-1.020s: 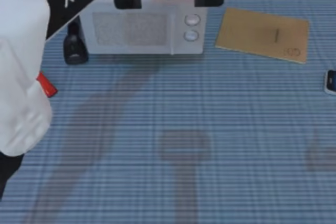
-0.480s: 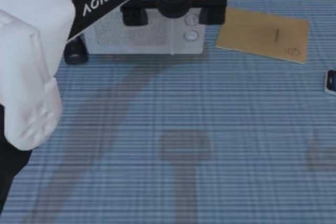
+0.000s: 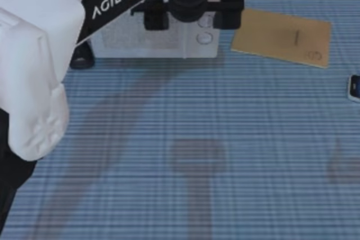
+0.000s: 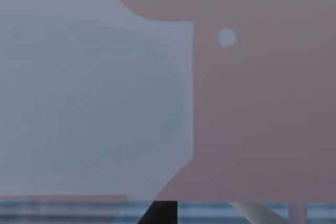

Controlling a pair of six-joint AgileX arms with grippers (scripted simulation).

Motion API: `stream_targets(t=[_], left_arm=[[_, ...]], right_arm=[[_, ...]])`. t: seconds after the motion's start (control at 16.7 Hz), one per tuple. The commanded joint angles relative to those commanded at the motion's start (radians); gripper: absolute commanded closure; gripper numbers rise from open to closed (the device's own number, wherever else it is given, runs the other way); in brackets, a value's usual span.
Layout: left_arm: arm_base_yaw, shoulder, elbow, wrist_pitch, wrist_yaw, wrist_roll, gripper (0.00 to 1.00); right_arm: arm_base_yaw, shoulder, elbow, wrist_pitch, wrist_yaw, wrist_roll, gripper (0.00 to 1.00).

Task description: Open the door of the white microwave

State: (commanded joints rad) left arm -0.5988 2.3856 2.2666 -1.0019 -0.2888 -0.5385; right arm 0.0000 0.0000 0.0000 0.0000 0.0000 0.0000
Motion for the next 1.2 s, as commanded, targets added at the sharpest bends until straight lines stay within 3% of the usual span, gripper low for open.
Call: stream_targets(t=[0.36,0.84,0.9,1.2], left_arm=[[0.000,0.000,0.000,0.000,0.000,0.000,0.98],[0.000,0.000,0.000,0.000,0.000,0.000,1.00],[-0.033,0.001,-0.026,0.005,0.022,-0.009,1.00],[-0.030,-0.069,-0.131,0.046,-0.004,-0.018,1.00]], right_arm=[[0.000,0.000,0.000,0.000,0.000,0.000,0.00],[0.000,0.000,0.000,0.000,0.000,0.000,0.00],[0.000,0.000,0.000,0.000,0.000,0.000,0.00],[0.000,0.000,0.000,0.000,0.000,0.000,0.00]])
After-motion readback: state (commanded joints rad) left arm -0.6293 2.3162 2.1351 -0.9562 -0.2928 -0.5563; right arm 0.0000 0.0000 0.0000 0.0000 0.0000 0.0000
